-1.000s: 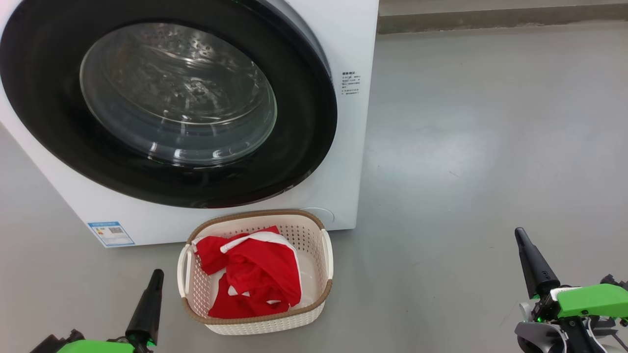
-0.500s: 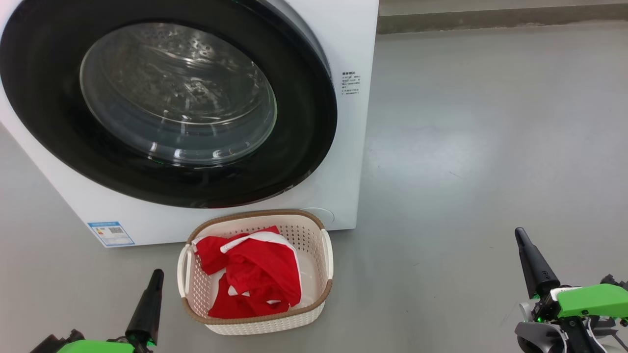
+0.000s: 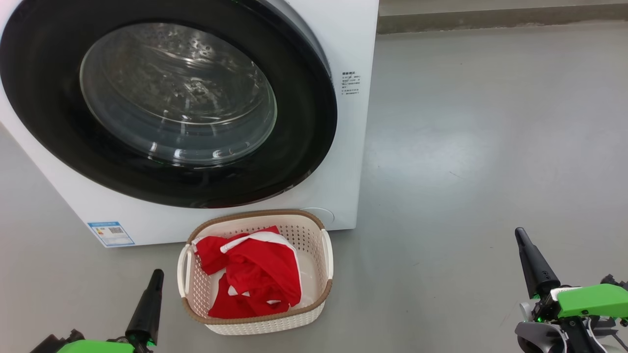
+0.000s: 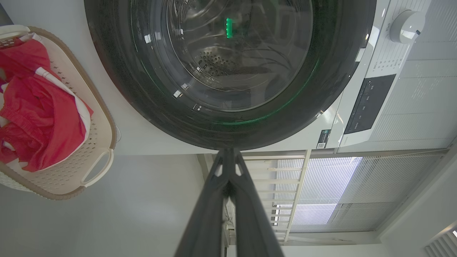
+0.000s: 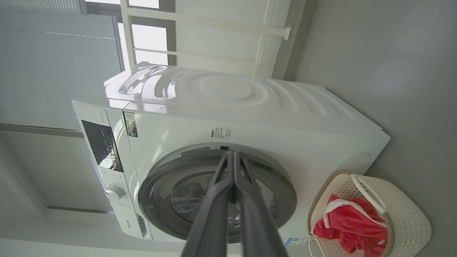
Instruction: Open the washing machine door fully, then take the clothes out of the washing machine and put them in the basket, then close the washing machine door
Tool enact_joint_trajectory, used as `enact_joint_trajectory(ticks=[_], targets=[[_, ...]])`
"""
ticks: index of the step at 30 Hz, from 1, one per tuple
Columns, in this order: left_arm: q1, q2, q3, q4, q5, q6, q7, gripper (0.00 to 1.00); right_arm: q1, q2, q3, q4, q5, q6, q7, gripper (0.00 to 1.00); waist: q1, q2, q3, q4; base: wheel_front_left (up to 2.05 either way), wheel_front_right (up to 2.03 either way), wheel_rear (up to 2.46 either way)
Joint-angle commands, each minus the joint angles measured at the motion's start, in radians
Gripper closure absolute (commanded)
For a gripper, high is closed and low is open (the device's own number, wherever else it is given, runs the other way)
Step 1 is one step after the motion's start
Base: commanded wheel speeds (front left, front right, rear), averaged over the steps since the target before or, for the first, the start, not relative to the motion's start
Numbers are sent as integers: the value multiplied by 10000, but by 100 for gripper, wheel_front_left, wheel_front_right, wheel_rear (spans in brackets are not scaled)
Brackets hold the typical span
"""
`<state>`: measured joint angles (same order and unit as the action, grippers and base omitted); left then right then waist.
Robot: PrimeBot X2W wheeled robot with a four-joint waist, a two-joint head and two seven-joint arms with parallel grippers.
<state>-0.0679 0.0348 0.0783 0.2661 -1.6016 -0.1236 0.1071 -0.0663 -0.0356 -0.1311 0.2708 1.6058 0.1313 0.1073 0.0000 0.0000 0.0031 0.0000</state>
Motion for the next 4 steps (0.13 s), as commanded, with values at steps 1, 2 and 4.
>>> enact_joint_trajectory(ticks=[1,2,4], targets=[[-401,154,354,-209,-71,-71,61,100,-417,-149,164,-261,21,-6,66,100,0,0,0,0,0,0,0],[-401,154,354,-209,-71,-71,61,100,-417,-149,164,-261,21,-6,66,100,0,0,0,0,0,0,0],[-401,154,354,-209,-71,-71,61,100,-417,-149,164,-261,21,-6,66,100,0,0,0,0,0,0,0]])
